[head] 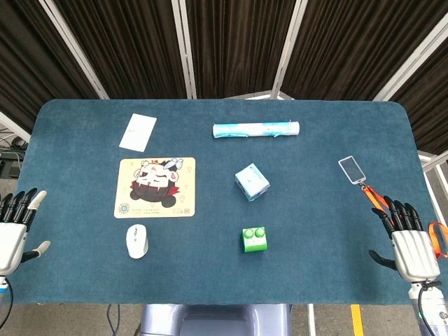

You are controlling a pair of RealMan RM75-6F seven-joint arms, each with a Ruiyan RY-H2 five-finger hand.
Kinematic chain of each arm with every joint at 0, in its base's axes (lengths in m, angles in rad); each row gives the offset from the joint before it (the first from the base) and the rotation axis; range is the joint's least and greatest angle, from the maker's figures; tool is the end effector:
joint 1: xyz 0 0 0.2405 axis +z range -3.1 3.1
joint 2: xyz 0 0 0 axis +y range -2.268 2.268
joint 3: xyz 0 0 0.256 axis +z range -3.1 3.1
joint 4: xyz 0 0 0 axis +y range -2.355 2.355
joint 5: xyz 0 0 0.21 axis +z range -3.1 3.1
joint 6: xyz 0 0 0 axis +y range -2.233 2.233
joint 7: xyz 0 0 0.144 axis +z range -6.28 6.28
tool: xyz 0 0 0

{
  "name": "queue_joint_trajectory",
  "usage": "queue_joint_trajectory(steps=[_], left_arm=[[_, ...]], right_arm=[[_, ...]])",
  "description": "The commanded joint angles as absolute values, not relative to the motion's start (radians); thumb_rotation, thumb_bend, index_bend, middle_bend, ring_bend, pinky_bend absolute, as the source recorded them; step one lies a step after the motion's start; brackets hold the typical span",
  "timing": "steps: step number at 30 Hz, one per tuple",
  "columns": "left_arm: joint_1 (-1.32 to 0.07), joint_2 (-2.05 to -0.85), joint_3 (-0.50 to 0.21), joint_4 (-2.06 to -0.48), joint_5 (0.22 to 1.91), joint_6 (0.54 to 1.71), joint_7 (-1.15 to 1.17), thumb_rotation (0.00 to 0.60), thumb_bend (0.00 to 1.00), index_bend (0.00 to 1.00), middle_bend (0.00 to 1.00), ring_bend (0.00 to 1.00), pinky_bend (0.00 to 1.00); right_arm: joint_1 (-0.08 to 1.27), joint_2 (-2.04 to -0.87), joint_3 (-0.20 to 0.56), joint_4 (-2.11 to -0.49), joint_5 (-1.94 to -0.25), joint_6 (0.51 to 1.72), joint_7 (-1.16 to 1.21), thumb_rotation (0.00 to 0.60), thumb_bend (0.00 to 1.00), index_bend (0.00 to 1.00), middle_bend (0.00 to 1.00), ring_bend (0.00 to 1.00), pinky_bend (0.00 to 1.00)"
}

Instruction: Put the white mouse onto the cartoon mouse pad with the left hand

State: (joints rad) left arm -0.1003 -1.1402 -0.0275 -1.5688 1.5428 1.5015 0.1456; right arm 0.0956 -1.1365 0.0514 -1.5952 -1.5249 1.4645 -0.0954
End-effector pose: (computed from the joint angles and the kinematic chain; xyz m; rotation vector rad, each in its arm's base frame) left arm -0.3102 0.1816 0.1530 -1.4798 -0.7480 -0.8101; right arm -0.3086 -0.1847 0.1512 1.4520 -0.8266 0.8459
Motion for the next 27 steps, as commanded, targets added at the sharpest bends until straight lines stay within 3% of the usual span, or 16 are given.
queue_joint_trajectory(steps=[1, 13, 20, 27], left_arm=[[-0.102, -1.140, -0.026, -1.569, 1.546, 1.500, 0.148, 0.600, 0.16, 0.03, 0.00, 0.00, 0.00], [-0.120, -1.116, -0.004, -1.567, 1.585, 1.470, 0.118, 0.600, 0.16, 0.11, 0.00, 0.00, 0.00], [-0.265, -1.007, 0.006, -1.596, 1.732, 1.326, 0.213, 0.600, 0.16, 0.25, 0.00, 0.00, 0.00], [-0.389, -0.952, 0.022, -1.628, 1.819, 1.173, 0.190, 0.600, 0.16, 0.26, 0.00, 0.00, 0.00]], right_arm=[[0.095, -1.136, 0.051, -1.595, -1.524, 1.464, -0.092, 0.600, 0.13, 0.16, 0.00, 0.00, 0.00], [0.094, -1.136, 0.051, -1.595, -1.524, 1.467, -0.086, 0.600, 0.13, 0.16, 0.00, 0.00, 0.00], [0.092, -1.138, 0.051, -1.593, -1.530, 1.475, -0.084, 0.600, 0.13, 0.16, 0.00, 0.00, 0.00], [0.090, -1.136, 0.051, -1.591, -1.527, 1.476, -0.076, 0.600, 0.13, 0.16, 0.00, 0.00, 0.00]])
